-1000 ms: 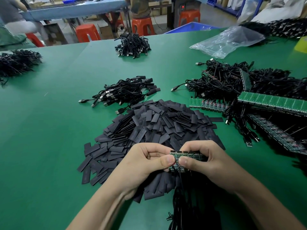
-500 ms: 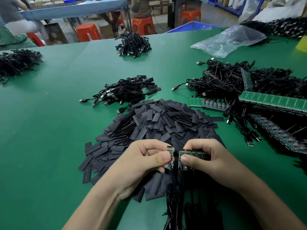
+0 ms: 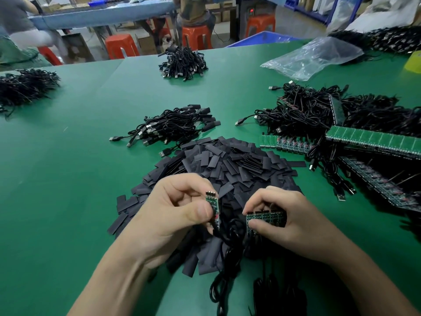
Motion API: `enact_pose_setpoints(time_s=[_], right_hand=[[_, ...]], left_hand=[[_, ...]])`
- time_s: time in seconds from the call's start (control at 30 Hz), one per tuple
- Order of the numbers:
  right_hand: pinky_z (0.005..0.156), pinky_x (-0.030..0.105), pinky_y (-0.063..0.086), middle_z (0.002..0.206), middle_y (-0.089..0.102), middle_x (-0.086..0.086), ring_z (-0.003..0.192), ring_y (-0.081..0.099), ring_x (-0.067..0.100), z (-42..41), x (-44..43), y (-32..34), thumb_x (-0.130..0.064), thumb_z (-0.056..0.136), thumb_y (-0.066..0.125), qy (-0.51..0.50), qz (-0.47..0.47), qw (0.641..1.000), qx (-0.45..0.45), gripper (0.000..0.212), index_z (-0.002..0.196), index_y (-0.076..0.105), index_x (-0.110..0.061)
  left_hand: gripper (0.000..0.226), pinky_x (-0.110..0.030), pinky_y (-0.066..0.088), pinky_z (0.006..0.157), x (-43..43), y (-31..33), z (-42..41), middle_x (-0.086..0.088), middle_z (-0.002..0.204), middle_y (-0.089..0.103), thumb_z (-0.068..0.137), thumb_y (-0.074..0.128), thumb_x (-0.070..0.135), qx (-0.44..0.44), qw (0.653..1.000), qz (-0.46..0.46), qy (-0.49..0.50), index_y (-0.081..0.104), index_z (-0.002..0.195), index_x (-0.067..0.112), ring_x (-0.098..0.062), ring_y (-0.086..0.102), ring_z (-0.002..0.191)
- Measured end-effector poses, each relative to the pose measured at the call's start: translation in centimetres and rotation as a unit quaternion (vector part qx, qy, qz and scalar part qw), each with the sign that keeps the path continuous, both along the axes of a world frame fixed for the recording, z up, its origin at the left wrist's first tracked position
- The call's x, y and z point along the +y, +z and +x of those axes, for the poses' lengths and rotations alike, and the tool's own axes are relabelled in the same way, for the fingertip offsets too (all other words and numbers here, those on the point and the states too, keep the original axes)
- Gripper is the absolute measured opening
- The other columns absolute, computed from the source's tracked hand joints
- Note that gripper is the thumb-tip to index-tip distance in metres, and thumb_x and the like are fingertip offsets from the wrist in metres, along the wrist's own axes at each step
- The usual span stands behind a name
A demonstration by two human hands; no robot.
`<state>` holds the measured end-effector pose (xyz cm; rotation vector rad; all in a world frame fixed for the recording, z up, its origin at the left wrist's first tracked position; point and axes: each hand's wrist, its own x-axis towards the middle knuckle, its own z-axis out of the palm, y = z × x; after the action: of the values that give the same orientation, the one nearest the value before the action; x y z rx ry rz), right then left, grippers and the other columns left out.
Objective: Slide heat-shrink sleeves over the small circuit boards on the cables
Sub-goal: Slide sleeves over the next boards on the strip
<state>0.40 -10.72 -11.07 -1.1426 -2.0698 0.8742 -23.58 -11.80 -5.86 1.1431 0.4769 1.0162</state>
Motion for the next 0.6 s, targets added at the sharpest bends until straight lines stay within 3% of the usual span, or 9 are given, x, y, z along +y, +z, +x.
enact_pose_setpoints(time_s=[0.13, 0.27, 0.33, 0.4, 0.5, 0.6], right_hand=[[0.077, 0.016, 0.043, 0.092, 0.062, -0.018, 0.092, 0.061, 0.013, 0.1, 0.1, -0.2, -0.012, 0.083, 0.079, 0.001, -0.001, 0.999, -0.034, 0.022, 0.092, 0.070, -0.031], [0.088, 0.023, 0.043, 0.099, 0.063, -0.016, 0.105, 0.058, 0.013, -0.1, 0.1, -0.2, -0.019, 0.088, 0.073, -0.004, 0.035, 0.999, -0.030, 0.018, 0.100, 0.070, -0.031], [0.095, 0.026, 0.044, 0.110, 0.066, -0.014, 0.116, 0.059, 0.017, -0.2, 0.0, -0.2, -0.024, 0.090, 0.067, -0.006, 0.048, 0.998, 0.029, 0.019, 0.107, 0.071, -0.031], [0.100, 0.038, 0.047, 0.120, 0.067, -0.007, 0.121, 0.060, 0.022, -0.4, -0.3, -0.3, -0.035, 0.095, 0.060, 0.013, 0.010, 0.993, 0.119, 0.023, 0.114, 0.072, -0.029], [0.103, 0.055, 0.046, 0.129, 0.069, 0.008, 0.121, 0.064, 0.030, -1.3, -0.7, -0.2, -0.061, 0.099, 0.049, 0.088, -0.109, 0.957, 0.255, 0.055, 0.127, 0.067, -0.018], [0.094, 0.039, 0.052, 0.110, 0.074, 0.014, 0.100, 0.072, 0.032, -2.0, -1.0, 0.2, -0.063, 0.100, 0.046, 0.131, -0.163, 0.911, 0.355, 0.062, 0.130, 0.063, -0.011]], left_hand=[[0.021, -0.020, 0.057, 0.054, -0.2, 2.2, -0.3, 0.007, 0.068, 0.066, 0.068, 0.092, 0.033, -0.026, 0.999, 0.016, 0.009, 0.078, 0.079, 0.022, -0.005, 0.061, 0.055], [0.028, -0.017, 0.054, 0.050, -0.2, 4.2, 0.2, 0.006, 0.065, 0.065, 0.061, 0.094, 0.036, 0.003, 0.996, 0.027, 0.087, 0.079, 0.077, 0.020, -0.005, 0.059, 0.053], [0.025, -0.017, 0.053, 0.051, -0.2, 4.7, 0.8, 0.004, 0.064, 0.066, 0.058, 0.092, 0.030, 0.030, 0.990, 0.021, 0.133, 0.079, 0.076, 0.019, -0.004, 0.060, 0.053], [0.022, -0.017, 0.053, 0.054, -0.1, 5.0, 1.6, 0.004, 0.066, 0.069, 0.058, 0.090, 0.016, 0.064, 0.986, 0.020, 0.154, 0.080, 0.077, 0.019, -0.004, 0.062, 0.055], [0.020, -0.019, 0.055, 0.058, 0.0, 5.1, 3.1, 0.004, 0.070, 0.072, 0.064, 0.090, 0.013, 0.087, 0.982, 0.027, 0.164, 0.081, 0.080, 0.020, -0.005, 0.065, 0.059], [0.013, -0.018, 0.056, 0.061, 0.1, 4.4, 4.4, 0.005, 0.069, 0.072, 0.069, 0.083, 0.017, 0.122, 0.972, 0.054, 0.192, 0.080, 0.081, 0.023, -0.005, 0.064, 0.060]])
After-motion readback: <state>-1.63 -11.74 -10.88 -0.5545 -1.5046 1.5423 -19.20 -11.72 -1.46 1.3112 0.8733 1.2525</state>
